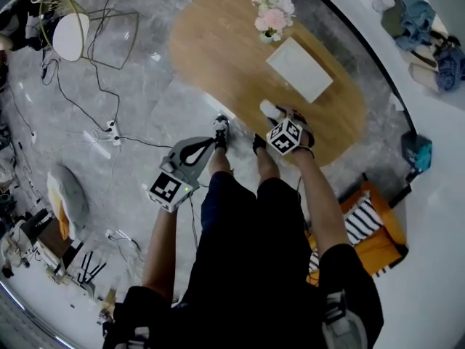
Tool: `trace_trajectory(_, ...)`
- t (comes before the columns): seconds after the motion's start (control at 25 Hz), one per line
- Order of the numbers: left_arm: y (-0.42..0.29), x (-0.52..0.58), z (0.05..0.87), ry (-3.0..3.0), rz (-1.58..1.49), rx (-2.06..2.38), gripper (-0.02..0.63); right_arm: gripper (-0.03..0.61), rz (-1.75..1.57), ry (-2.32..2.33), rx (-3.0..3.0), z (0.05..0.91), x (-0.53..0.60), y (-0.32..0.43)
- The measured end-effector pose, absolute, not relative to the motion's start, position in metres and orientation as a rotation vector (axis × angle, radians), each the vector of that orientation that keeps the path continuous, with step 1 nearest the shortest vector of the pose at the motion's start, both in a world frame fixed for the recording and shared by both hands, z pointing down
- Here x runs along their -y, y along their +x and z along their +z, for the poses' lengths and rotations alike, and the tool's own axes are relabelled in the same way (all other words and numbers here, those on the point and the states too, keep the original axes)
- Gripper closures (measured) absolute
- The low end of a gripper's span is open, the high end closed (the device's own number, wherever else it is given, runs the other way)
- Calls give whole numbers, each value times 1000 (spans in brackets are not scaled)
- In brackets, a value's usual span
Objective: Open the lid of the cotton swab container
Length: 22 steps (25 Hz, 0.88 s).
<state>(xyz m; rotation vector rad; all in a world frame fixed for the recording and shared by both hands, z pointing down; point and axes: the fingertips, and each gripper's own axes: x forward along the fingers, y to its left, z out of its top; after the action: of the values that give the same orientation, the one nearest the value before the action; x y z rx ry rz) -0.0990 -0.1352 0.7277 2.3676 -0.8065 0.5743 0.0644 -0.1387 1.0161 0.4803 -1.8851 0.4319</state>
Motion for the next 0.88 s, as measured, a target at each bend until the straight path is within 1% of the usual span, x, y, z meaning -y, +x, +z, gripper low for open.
trace_trajectory(0.56,-92,151,655,2531,499,782,614,391,411,566,1900,893,130,76)
trace_trajectory(0.88,-82,152,612,2665,489,683,614,393,385,564,1992,810,135,58)
